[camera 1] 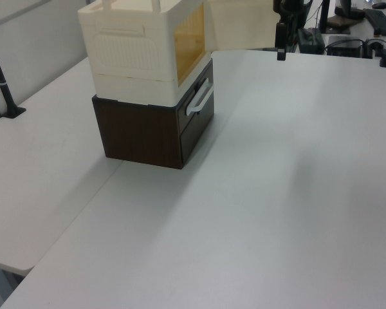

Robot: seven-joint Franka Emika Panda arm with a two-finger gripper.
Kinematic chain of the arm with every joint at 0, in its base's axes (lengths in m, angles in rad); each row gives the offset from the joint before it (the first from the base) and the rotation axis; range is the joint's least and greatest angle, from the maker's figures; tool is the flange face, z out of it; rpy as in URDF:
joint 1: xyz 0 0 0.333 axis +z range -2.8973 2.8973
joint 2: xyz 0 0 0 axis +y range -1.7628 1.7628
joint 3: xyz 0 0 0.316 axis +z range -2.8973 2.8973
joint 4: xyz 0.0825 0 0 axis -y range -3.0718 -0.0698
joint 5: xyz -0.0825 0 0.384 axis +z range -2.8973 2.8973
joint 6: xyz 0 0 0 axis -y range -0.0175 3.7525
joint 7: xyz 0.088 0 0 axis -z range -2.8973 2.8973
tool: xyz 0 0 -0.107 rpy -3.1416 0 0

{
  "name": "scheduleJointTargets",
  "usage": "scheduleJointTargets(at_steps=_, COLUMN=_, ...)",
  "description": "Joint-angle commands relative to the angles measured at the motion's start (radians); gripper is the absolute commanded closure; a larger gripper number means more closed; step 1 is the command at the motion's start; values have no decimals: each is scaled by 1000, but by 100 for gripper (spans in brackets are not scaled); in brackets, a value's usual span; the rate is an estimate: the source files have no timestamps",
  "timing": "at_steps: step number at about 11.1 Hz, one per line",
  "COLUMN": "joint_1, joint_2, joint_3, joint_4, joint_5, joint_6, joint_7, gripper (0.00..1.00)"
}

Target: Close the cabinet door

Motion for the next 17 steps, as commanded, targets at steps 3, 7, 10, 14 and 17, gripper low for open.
scheduleJointTargets(at_steps=3, joint_1=11, joint_2=-24, joint_3=-14, joint_4=-35, joint_5=1, joint_6=14, joint_7=4, gripper=0)
scheduleJointTargets(at_steps=7, joint_1=10, joint_2=-22, joint_3=-12, joint_4=-36, joint_5=1, joint_6=16, joint_7=-33, gripper=18)
scheduleJointTargets(at_steps=10, joint_1=8, joint_2=-21, joint_3=-14, joint_4=-36, joint_5=10, joint_6=25, joint_7=-43, gripper=94)
scheduleJointTargets(at_steps=14, joint_1=-18, joint_2=-19, joint_3=-15, joint_4=-12, joint_5=13, joint_6=33, joint_7=-43, gripper=100)
scheduleJointTargets(at_steps=17, joint_1=-62, joint_2=-22, joint_3=-17, joint_4=54, joint_5=18, joint_6=56, joint_7=-42, gripper=100)
